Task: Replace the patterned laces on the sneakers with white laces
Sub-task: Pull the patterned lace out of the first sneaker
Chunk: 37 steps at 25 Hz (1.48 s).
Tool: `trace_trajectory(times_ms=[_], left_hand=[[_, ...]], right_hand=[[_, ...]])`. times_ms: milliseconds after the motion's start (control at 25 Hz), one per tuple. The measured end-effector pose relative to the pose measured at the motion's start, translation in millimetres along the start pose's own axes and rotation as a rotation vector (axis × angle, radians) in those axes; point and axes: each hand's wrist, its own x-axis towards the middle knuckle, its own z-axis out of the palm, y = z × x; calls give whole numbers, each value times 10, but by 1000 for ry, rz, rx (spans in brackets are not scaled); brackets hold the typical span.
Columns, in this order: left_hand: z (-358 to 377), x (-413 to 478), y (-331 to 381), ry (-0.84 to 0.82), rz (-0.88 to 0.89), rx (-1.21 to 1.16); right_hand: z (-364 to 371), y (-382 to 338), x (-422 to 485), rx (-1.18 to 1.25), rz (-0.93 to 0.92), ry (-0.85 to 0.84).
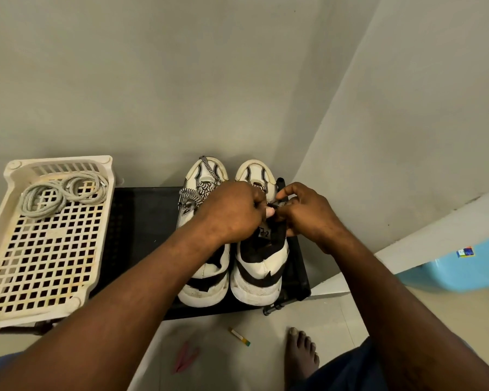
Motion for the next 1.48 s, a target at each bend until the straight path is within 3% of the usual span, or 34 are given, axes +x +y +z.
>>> trace_trajectory(times_ms=[80, 160, 200, 240, 360, 400, 440, 520, 560, 600, 680, 720, 760, 920, 1000, 1080, 1160, 1240, 1480], left_hand=[[13, 4, 39, 117, -18, -267], [-72, 9, 12, 214, -111, -828], [-129, 8, -17, 228, -157, -972], [-162, 31, -47, 216, -162, -955], [-149, -21, -32, -6, -56, -219], [-130, -30, 5, -2, -13, -151], [-147, -47, 35, 17, 31, -257], [-227, -80, 45, 57, 21, -727], [-270, -88, 16, 43, 12, -812], [-287, -70, -30, 25, 2, -675], [-234, -69, -80, 9, -2, -67], [-193, -82, -59, 46, 10, 28], [-165, -91, -51, 75, 41, -68], [-206, -136, 44, 76, 29, -1144], [-259, -114, 35, 252, -26, -1261], [-319, -68, -66, 423, -68, -939], [-328, -68, -132, 386, -73, -334], [-258, -137, -99, 319, -59, 85], [55, -268, -42, 495, 101, 456]], right_hand=[[-18, -15, -32, -47, -42, -15], [-10, -27, -58, -120, -96, -16], [-2, -28, -63, -150, -111, -9], [1, -30, -67, -159, -113, -2], [9, -31, -63, -172, -116, 1], [2, -36, -68, -175, -116, 2], [-8, -41, -65, -172, -112, 1], [-12, -49, -65, -162, -92, -19], [-9, -49, -62, -169, -85, -26], [-3, -39, -57, -180, -84, -27], [0, -32, -53, -185, -88, -11], [1, -34, -51, -186, -90, -9], [-2, -37, -51, -190, -93, -14], [-25, -59, -66, -190, -95, -38], [-16, -53, -53, -167, -87, -36], [-4, -41, -37, -163, -85, -30], [8, -33, -48, -175, -129, -21], [6, -29, -61, -213, -231, 5], [54, 7, -95, -571, -607, 60]])
